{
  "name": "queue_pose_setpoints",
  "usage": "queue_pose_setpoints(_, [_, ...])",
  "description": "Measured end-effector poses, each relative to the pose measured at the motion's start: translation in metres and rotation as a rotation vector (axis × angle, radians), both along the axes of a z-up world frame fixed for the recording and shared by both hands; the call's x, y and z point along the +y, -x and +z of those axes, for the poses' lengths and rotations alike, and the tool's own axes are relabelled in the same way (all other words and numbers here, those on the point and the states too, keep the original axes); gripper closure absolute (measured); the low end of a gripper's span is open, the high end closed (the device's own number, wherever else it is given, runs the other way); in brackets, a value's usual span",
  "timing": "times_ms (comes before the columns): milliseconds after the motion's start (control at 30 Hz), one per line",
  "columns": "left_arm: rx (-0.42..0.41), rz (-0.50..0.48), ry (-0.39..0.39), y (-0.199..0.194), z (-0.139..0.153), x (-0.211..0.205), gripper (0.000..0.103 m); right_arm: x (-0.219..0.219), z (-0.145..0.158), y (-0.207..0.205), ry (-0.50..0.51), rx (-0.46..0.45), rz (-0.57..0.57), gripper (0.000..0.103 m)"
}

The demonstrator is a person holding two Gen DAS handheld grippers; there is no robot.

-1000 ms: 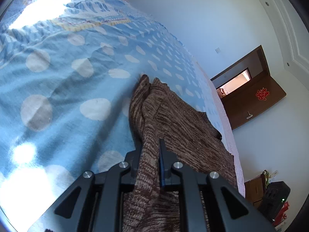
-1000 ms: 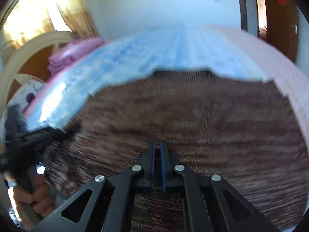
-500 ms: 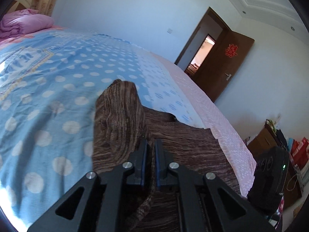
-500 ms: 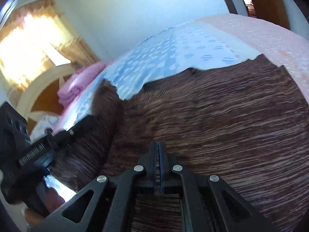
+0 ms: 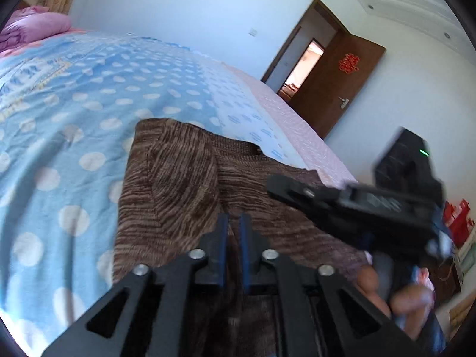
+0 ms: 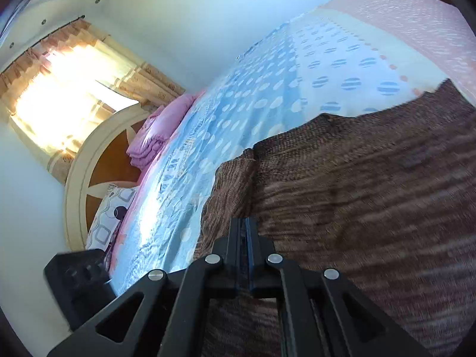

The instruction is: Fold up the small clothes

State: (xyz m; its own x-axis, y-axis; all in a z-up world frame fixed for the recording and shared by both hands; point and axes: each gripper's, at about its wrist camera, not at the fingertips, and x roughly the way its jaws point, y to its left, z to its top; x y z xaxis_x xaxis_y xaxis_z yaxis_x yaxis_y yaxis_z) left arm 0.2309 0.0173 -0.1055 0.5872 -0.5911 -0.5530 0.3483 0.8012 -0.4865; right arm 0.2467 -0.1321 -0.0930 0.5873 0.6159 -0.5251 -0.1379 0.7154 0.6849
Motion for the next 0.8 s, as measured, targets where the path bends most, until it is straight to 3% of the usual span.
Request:
queue_pose_setpoints(67, [-0.027,0.0,-0.005,0.012,0.007,0.017,0.048,0.006,0.0,-0.01,-0.009,0.015,0.027,0.099])
queue_pose_setpoints(200, [-0.078,0.006,-0.021,0.032,0.017,0.048,0.041,0.014,-0.004,-0.017,-0.048,0.041,0.043,0.098])
queue_pose_setpoints(233, [-0.082,-0.003,-0.027,0.036,0.018,0.052,0.038,0.011,-0.007,-0.017,-0.058,0.052,0.042,0.089])
queue_pose_setpoints(267, [-0.09,-0.012,-0.036,0.04,0.018,0.054,0.031,0.012,-0.01,-0.016,-0.069,0.066,0.039,0.07])
queue_pose_setpoints(333, [-0.111,-0.035,-0.073,0.05,0.017,0.055,0.024,0.011,-0.012,-0.007,-0.095,0.074,0.026,0.049])
queue_pose_setpoints(533, [-0.182,-0.102,-0.253,0.072,0.003,0.043,0.022,0.018,-0.012,0.022,-0.136,0.104,0.101,0.049])
queue_pose_setpoints(667, [-0.212,-0.132,-0.302,0.074,-0.002,0.032,0.018,0.035,-0.019,0.033,-0.15,0.162,0.173,0.049])
queue_pose_setpoints(800, [-0.237,-0.127,-0.335,0.068,-0.004,0.023,0.018,0.065,-0.024,0.031,-0.094,0.215,0.24,0.049])
